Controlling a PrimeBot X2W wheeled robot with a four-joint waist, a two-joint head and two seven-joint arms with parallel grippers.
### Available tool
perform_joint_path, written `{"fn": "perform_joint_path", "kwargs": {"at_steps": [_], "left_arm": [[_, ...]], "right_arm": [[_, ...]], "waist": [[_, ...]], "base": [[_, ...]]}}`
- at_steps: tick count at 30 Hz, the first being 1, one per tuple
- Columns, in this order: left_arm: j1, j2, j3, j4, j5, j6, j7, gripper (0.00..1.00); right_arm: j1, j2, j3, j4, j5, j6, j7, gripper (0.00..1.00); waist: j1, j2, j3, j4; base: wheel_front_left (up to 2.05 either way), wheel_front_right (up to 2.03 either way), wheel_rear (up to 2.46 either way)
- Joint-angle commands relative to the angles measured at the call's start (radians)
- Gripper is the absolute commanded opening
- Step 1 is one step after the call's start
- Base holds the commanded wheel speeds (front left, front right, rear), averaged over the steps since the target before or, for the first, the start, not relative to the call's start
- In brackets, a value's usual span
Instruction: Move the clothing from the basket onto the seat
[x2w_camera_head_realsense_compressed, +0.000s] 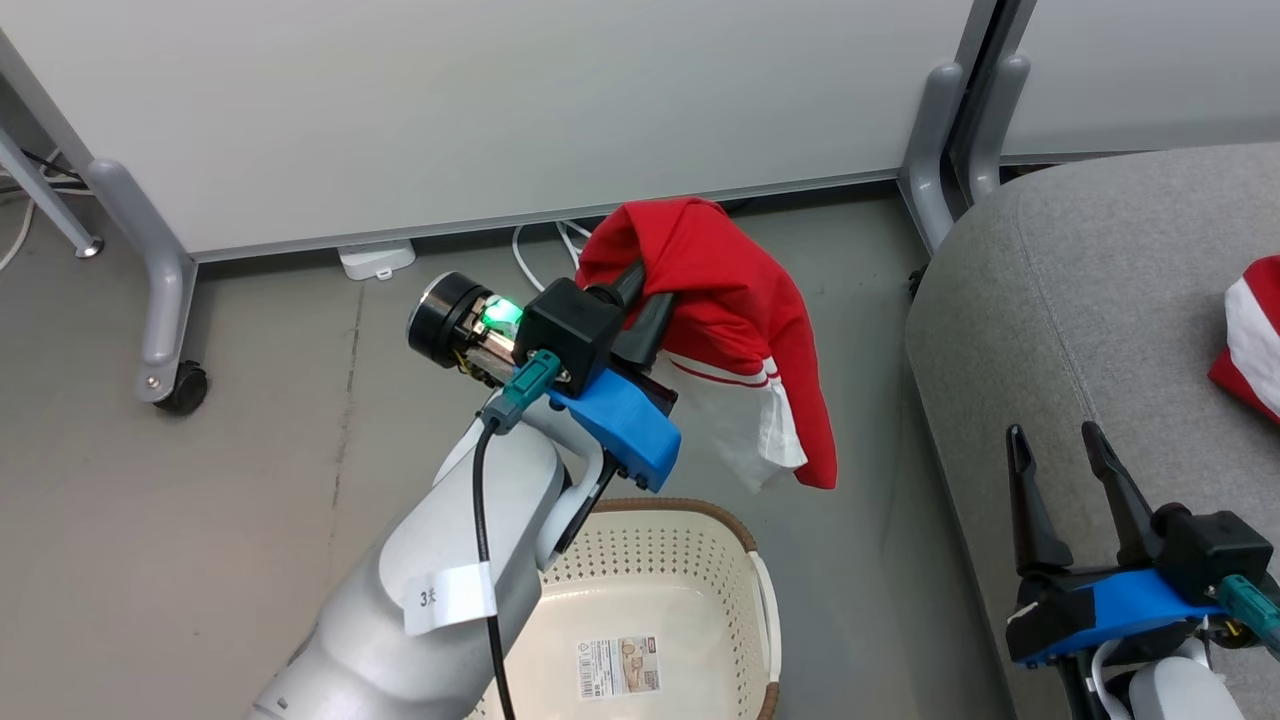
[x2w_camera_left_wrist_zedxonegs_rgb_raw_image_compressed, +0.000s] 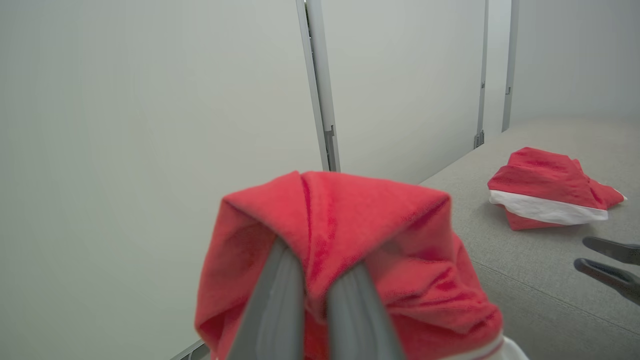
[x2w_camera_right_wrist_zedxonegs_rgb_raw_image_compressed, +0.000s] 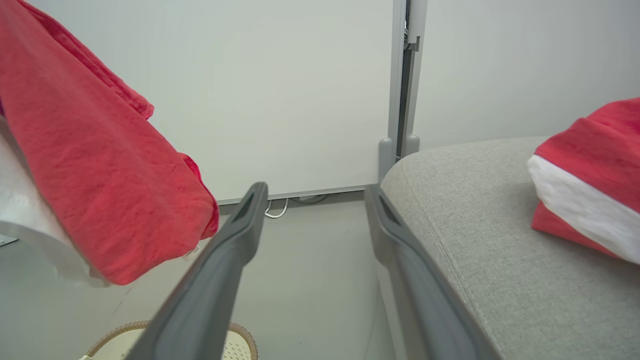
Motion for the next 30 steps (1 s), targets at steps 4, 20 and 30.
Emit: {"fn": "perform_joint_path", "kwargs": {"at_steps": [4, 20, 30], "left_arm": [[0.015, -0.001, 0.007, -0.002, 0.003, -0.005, -0.005, 0.00], [0.027, -0.003, 0.014, 0.008, 0.012, -0.009, -0.005, 0.00], [0.028, -0.004, 0.020, 0.007, 0.017, -0.012, -0.005, 0.00]], "right_arm": [[0.028, 0.011, -0.005, 0.001, -0.008, 0.000, 0.000, 1.00], [0.013, 0.008, 0.045, -0.016, -0.016, 0.000, 0.000, 1.00], [-0.041, -0.038, 0.211, -0.048, -0.009, 0.000, 0.000, 1.00]], "waist": [[0.0001, -0.0001, -0.020, 0.007], [0.0001, -0.0001, -0.044, 0.012], [0.0001, -0.0001, -0.039, 0.010]], "base": [[0.00, 0.00, 0.00], [0.00, 0.00, 0.00], [0.00, 0.00, 0.00]]}}
